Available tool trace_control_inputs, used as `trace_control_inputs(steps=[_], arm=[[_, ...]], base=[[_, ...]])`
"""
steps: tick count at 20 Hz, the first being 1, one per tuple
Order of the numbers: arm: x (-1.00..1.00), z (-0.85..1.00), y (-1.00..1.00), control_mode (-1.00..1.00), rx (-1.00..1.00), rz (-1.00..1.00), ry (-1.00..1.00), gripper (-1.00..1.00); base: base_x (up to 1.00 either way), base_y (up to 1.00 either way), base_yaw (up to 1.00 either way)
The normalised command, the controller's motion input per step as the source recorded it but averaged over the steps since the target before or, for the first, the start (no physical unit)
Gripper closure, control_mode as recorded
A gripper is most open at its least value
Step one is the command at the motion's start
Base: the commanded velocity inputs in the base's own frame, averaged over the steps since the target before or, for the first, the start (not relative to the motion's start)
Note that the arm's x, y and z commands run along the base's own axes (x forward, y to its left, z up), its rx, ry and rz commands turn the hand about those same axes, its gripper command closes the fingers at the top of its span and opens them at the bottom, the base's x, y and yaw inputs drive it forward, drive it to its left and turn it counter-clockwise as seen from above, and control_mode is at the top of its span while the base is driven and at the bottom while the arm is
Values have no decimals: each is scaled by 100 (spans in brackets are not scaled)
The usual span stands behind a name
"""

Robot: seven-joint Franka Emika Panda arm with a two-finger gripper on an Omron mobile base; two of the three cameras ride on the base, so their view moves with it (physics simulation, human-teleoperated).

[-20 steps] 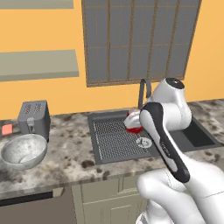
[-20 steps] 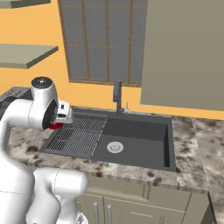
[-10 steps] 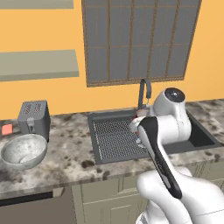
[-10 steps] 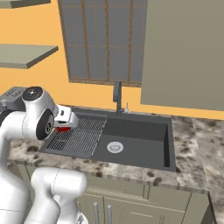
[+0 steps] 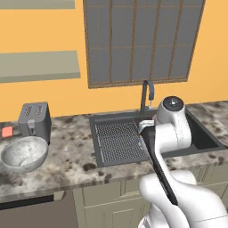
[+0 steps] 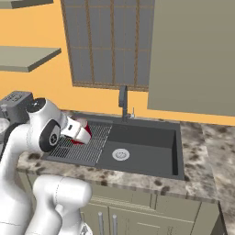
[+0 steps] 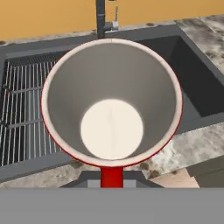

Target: Pick the mug and place it in the sink. Pick the bowl and place it in the open cabinet and then close the cabinet.

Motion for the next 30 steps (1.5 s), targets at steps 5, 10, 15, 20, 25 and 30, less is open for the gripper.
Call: trace_control_inputs(steps=[5, 10, 15, 20, 25, 30], arm=[[33, -14, -35, -100, 0, -28, 2, 100], [41, -10, -36, -100, 0, -3, 3, 100], [37, -20, -34, -100, 0, 0, 5, 100], [25, -24, -37, -100, 0, 0, 1, 100], [21, -23, -33, -100, 0, 0, 0, 100], [15, -22, -22, -100, 0, 0, 3, 100]], base=[[0, 0, 0], [0, 0, 0], [0, 0, 0], [0, 0, 0], [0, 0, 0], [0, 0, 0]])
